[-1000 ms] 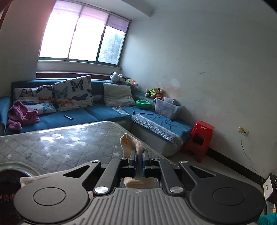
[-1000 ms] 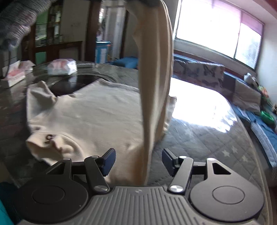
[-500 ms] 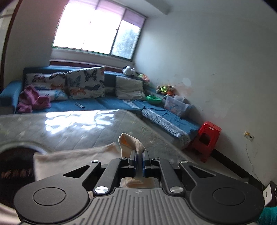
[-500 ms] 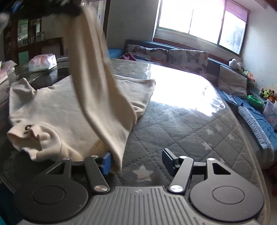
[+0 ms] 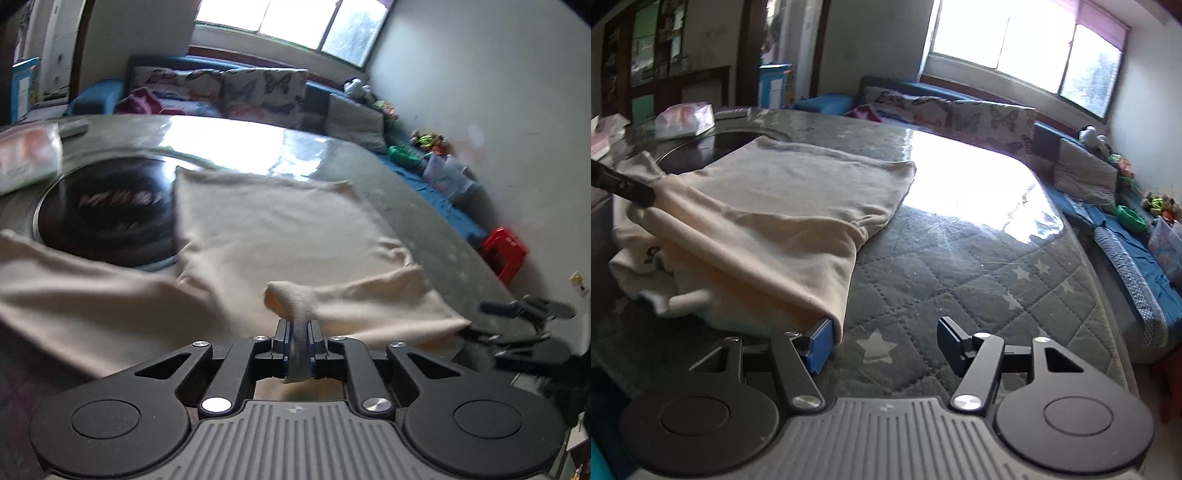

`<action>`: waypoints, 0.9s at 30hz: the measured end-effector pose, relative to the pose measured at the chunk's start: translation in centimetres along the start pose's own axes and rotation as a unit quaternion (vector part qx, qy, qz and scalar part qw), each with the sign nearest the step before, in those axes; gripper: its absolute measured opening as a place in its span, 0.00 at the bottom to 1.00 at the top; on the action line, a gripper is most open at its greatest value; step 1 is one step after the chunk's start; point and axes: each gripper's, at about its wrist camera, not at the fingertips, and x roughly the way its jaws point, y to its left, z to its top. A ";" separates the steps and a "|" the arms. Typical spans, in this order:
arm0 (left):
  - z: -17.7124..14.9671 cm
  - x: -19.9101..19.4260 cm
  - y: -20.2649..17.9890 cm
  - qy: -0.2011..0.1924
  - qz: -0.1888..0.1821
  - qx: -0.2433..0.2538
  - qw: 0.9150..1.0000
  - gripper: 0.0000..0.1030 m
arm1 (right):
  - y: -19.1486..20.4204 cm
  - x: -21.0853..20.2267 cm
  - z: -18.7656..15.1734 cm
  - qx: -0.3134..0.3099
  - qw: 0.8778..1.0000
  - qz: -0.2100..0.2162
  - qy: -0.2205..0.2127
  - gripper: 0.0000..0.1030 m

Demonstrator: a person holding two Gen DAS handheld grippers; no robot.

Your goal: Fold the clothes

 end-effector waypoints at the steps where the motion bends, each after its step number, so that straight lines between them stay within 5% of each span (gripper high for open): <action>1: -0.2 -0.3 0.1 -0.001 0.004 -0.001 1.000 0.12 | -0.1 -0.2 0.1 -0.002 1.000 0.007 0.003 0.59; 6: -0.3 -1.7 0.1 -0.019 0.016 0.003 1.000 0.12 | -0.8 -1.6 1.6 0.001 0.999 0.049 -0.007 0.49; 16: 0.4 1.6 -1.6 -0.005 -0.017 0.026 0.999 0.12 | 1.0 3.3 5.9 -0.011 0.991 0.128 -0.036 0.26; 22: 0.4 3.6 -1.4 0.005 -0.007 0.033 0.999 0.12 | 0.6 6.5 6.2 0.010 0.992 0.125 -0.025 0.14; 27: 0.2 3.1 -0.1 -0.001 0.010 0.022 1.000 0.12 | 0.3 6.6 6.2 0.009 0.993 0.113 -0.024 0.14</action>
